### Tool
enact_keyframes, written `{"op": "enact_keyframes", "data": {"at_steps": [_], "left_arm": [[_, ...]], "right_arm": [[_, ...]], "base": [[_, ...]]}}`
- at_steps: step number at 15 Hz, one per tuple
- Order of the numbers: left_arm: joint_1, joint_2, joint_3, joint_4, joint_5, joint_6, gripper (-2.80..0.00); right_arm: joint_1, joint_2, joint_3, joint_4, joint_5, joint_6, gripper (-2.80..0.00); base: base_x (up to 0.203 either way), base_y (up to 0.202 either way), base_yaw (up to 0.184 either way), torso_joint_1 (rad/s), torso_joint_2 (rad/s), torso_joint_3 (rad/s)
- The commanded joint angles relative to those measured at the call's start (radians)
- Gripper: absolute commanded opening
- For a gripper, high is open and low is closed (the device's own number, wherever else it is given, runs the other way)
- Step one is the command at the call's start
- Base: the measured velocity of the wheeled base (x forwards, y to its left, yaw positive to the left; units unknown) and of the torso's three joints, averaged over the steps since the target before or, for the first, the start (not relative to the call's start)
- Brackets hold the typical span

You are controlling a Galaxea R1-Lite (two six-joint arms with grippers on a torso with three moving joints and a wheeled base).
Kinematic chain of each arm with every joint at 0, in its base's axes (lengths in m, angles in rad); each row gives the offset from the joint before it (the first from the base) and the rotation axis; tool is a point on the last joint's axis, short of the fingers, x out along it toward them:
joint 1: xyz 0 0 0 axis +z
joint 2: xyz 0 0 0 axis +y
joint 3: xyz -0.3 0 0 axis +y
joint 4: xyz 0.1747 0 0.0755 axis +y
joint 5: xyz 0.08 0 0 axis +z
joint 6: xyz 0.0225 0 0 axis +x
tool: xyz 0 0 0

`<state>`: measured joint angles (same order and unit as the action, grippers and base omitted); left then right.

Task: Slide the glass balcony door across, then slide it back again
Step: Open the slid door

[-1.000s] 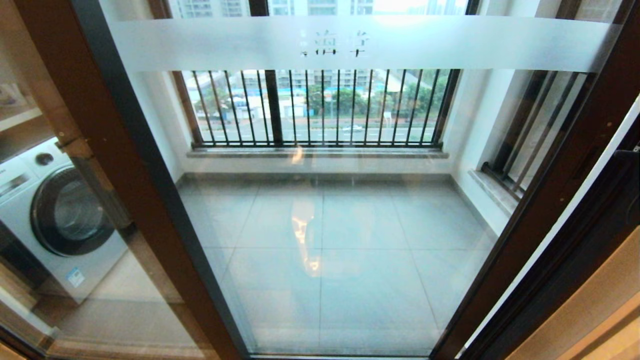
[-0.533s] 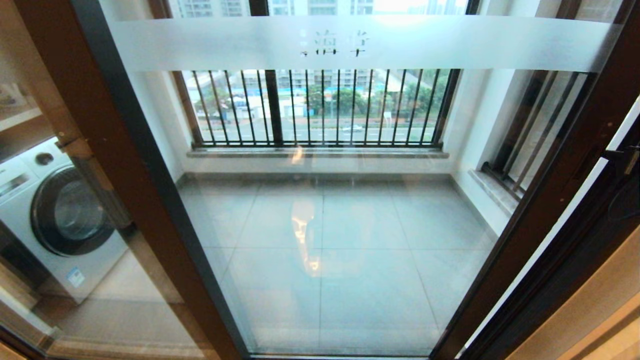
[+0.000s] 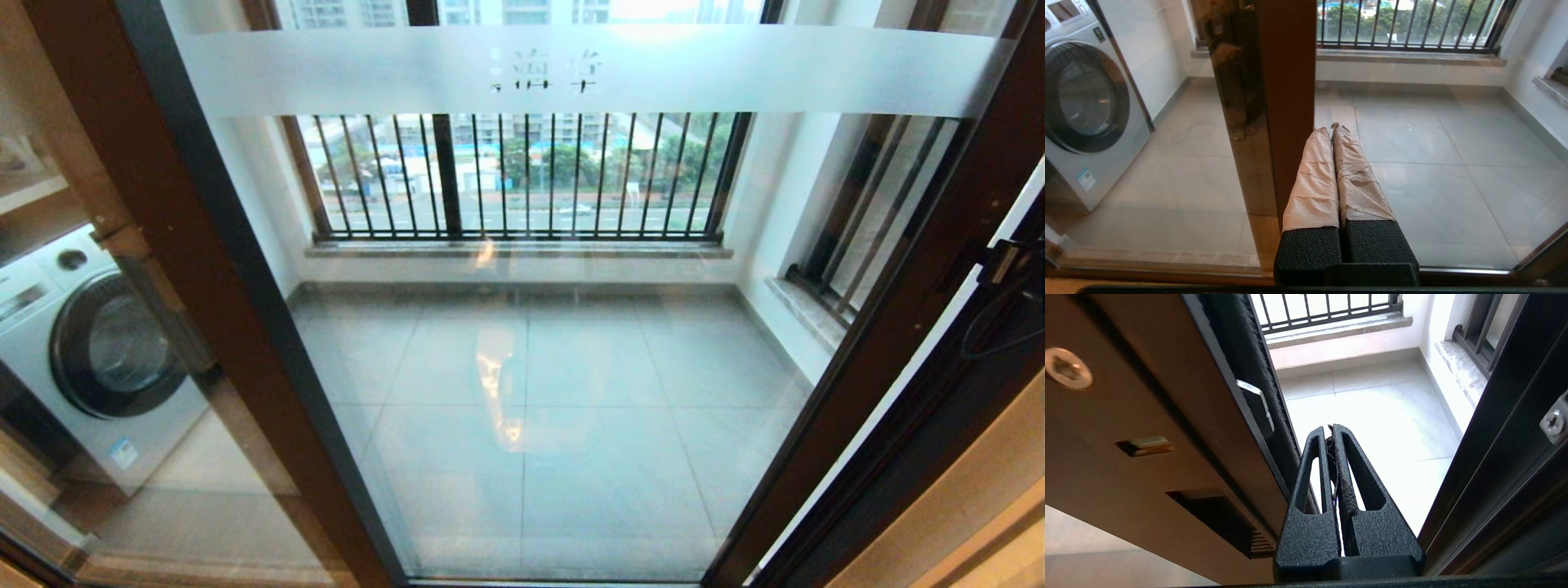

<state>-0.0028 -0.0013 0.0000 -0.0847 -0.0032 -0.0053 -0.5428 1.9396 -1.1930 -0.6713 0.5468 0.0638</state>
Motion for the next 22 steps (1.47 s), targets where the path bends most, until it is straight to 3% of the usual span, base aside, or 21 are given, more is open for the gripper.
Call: {"op": "enact_keyframes", "data": {"at_steps": [1, 22], "left_arm": [[0.000, 0.001, 0.034, -0.001, 0.000, -0.001, -2.80], [0.001, 0.001, 0.034, -0.001, 0.000, -0.001, -2.80]], "right_arm": [[0.011, -0.001, 0.004, -0.004, 0.005, 0.015, -2.80], [0.092, -0.056, 0.085, -0.005, 0.005, 0.021, -2.80]], "base": [[0.000, 0.000, 0.000, 0.000, 0.00, 0.000], [0.000, 0.000, 0.000, 0.000, 0.00, 0.000]]}}
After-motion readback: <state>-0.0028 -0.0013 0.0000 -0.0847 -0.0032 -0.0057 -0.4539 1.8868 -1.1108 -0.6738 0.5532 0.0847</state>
